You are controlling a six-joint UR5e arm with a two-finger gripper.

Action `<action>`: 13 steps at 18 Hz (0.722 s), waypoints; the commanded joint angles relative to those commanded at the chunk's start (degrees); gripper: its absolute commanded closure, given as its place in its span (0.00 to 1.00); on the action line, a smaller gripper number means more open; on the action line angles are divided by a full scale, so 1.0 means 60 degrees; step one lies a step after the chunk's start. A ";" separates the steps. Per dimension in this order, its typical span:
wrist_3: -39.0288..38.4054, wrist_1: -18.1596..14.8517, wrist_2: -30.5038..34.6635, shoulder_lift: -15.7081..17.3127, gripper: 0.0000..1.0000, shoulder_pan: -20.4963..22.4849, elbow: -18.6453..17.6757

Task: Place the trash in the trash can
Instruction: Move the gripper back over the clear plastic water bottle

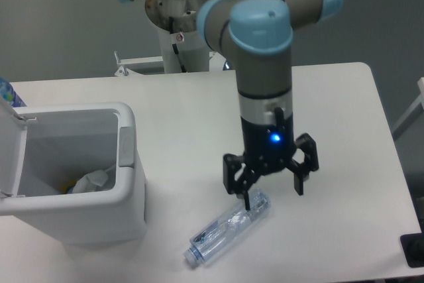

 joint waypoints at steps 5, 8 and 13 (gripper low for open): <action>0.1168 0.0104 0.0029 -0.0469 0.00 -0.0015 0.0264; 0.1783 0.0119 0.0029 -0.0645 0.00 -0.0029 0.0249; 0.2926 0.0133 0.0000 -0.0850 0.00 -0.0117 0.0176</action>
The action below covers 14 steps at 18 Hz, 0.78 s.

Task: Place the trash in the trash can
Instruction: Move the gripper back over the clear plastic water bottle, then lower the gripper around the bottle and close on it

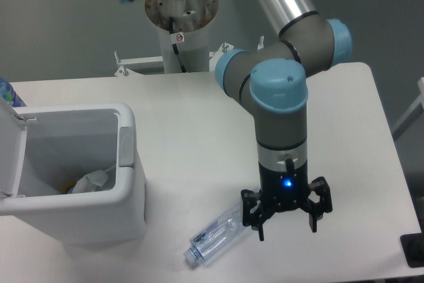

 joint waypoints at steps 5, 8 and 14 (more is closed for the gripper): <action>0.1918 0.0015 -0.0015 -0.0176 0.00 -0.0278 -0.0307; 0.3135 0.0015 -0.0029 -0.0322 0.00 -0.0498 -0.0352; 0.3943 0.0073 -0.0058 -0.0718 0.00 -0.0805 -0.0366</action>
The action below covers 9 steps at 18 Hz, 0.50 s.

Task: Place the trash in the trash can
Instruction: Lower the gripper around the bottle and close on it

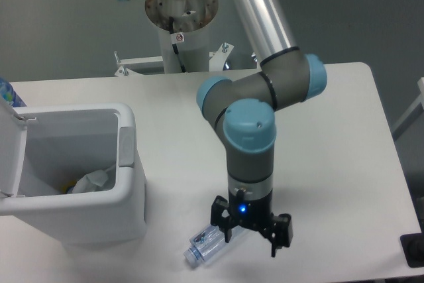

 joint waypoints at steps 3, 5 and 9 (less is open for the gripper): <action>0.0000 0.0015 0.0000 -0.0351 0.00 -0.0264 0.0029; -0.0014 0.0073 -0.0015 -0.0483 0.00 -0.0396 0.0029; -0.0014 0.0102 -0.0015 -0.0674 0.00 -0.0615 0.0029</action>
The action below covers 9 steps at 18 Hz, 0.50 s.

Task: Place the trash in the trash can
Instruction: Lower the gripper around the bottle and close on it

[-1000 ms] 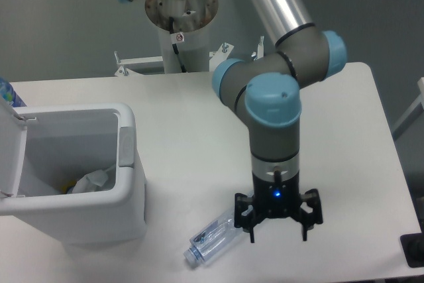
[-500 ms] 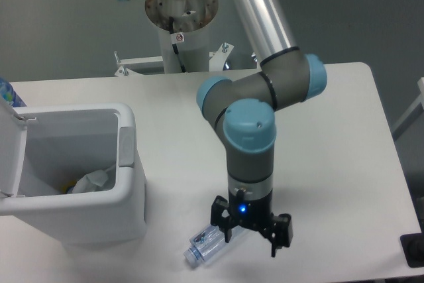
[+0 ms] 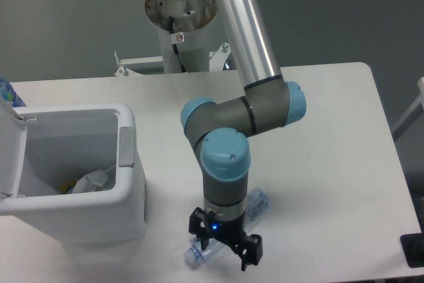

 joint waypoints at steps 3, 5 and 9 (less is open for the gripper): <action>0.0000 0.0000 0.0015 -0.0103 0.00 -0.0205 -0.0044; 0.0015 -0.0014 0.0015 -0.0162 0.00 -0.0279 -0.0073; 0.0044 -0.0015 0.0044 -0.0367 0.00 -0.0469 -0.0088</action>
